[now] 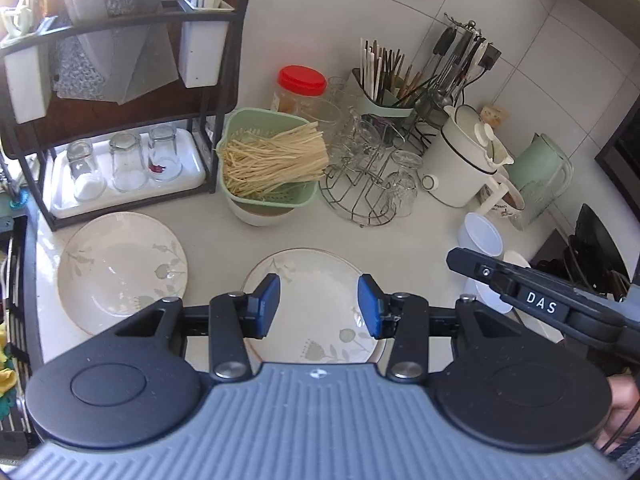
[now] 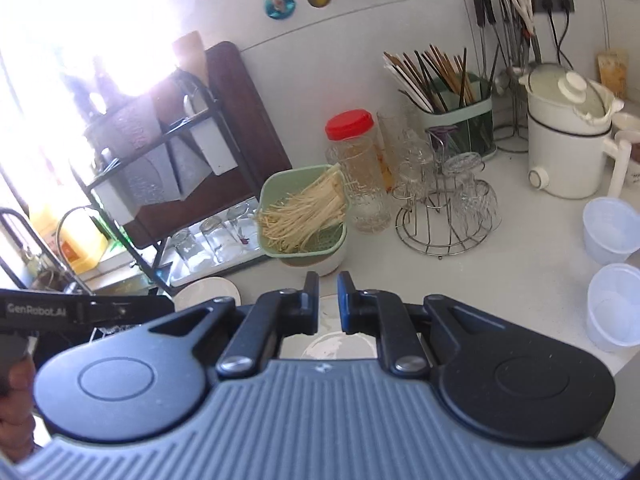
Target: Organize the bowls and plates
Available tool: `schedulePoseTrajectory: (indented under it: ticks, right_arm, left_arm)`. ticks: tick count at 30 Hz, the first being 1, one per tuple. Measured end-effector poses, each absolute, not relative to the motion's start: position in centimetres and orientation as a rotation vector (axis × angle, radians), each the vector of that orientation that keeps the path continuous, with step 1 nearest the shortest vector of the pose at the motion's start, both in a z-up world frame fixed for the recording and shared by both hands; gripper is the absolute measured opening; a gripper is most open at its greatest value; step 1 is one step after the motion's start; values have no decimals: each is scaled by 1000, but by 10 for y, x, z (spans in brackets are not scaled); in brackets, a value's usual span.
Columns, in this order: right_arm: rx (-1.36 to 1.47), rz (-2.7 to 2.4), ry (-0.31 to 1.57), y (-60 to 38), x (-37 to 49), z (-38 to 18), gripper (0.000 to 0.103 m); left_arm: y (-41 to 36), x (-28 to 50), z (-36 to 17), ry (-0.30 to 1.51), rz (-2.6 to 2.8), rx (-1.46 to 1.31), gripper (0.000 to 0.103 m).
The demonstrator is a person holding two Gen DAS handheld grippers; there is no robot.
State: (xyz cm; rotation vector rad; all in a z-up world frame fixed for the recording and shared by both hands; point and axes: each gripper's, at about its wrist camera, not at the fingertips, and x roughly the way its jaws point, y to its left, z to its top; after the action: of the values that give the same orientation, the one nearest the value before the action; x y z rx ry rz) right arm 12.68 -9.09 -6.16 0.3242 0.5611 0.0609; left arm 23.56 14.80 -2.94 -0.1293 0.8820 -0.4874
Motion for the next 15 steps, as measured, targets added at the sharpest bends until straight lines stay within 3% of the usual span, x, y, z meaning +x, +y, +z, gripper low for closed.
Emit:
schedulePoseTrajectory:
  ticks: [15]
  right_arm:
    - [274, 137, 574, -56, 115, -47, 14]
  left_arm:
    - [206, 185, -12, 810, -346, -164, 49]
